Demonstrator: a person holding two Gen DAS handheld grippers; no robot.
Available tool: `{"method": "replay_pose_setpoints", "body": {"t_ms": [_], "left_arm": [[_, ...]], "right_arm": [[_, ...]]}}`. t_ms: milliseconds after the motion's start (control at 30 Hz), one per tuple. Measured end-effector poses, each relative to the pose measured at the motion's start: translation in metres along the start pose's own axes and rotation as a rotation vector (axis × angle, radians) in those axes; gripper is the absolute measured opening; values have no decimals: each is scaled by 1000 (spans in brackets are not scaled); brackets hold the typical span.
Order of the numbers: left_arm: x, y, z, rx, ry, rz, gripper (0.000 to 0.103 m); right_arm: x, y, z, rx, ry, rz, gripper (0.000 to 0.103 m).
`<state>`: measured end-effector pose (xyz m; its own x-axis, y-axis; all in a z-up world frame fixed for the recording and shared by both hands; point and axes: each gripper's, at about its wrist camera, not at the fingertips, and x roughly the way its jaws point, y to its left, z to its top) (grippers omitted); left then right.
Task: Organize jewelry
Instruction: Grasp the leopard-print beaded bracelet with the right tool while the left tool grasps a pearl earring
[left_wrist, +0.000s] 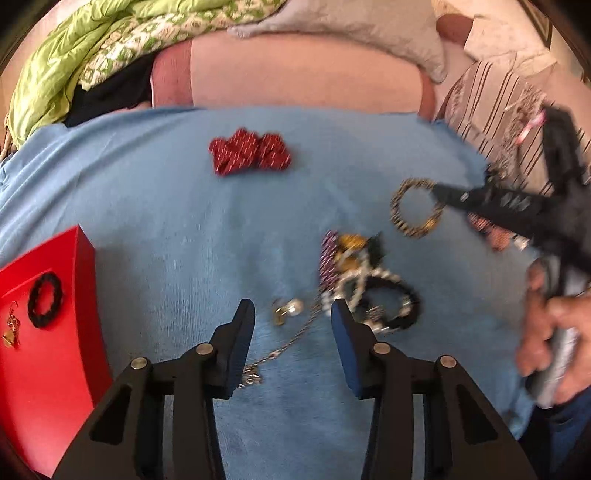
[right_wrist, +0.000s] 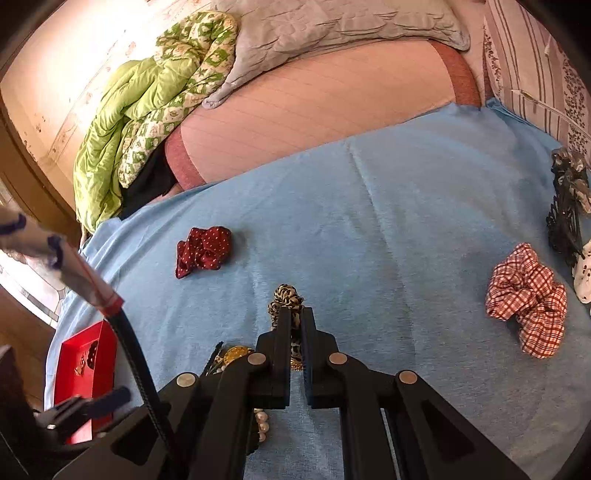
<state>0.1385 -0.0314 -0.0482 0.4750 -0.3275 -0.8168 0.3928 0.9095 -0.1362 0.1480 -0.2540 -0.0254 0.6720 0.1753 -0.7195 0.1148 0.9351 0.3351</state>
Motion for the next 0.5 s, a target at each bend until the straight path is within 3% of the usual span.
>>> {"method": "replay_pose_setpoints", "body": {"t_ms": [200,267,333,500], "left_arm": [[23,-1,-2,33,-1,7,40],[30,-2,-1,40,13,0,27],[36,-4,-1,56,22,13,19],[36,-5,-2,67,2,43,14]], "right_arm": [[6,5,1,-9,11,6,6],[5,4,0,-9,11,6,6],[6,5,0,-16,11,5,6],[9,8,-1,-31,14,2,6]]}}
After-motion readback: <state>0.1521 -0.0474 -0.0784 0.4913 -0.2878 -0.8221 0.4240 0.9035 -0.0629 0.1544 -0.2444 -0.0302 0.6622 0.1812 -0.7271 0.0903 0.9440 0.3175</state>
